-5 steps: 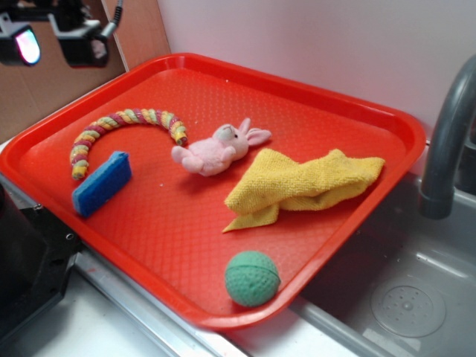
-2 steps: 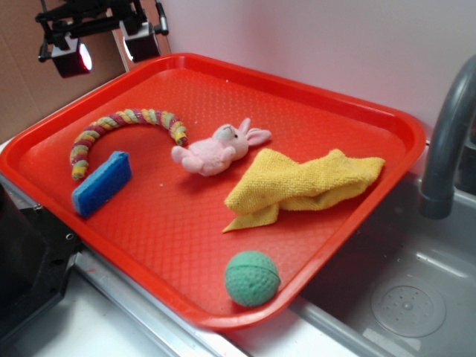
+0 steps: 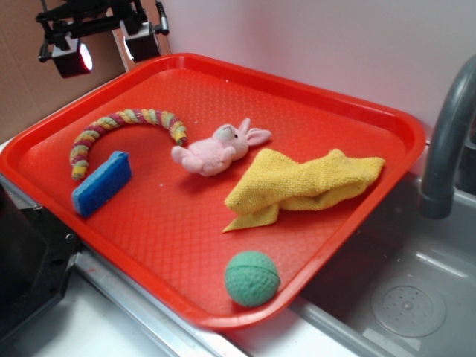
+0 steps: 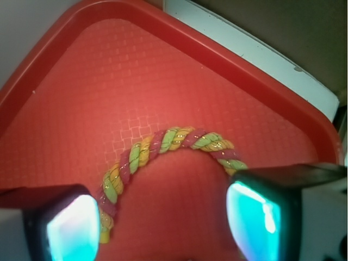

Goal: Grab the multicolored rope.

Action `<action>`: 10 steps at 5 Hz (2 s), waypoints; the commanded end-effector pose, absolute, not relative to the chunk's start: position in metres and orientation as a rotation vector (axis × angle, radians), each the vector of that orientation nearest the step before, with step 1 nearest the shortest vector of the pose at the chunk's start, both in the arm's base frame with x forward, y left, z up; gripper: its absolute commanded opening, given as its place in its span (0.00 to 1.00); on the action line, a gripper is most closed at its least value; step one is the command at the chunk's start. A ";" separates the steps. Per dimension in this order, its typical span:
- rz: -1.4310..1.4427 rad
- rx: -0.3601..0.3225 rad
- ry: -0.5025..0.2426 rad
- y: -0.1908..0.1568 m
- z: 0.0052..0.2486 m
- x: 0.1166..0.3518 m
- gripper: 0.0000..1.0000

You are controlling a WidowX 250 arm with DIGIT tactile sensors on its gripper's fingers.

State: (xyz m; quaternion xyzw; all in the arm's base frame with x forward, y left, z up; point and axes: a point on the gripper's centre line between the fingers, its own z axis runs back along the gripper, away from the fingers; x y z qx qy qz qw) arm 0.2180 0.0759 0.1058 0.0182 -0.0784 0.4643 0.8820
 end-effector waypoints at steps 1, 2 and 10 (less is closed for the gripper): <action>1.277 0.068 -0.182 0.076 0.064 0.242 1.00; 1.296 0.091 -0.171 0.071 0.045 0.254 1.00; 0.244 0.083 -0.324 0.021 0.205 0.241 0.00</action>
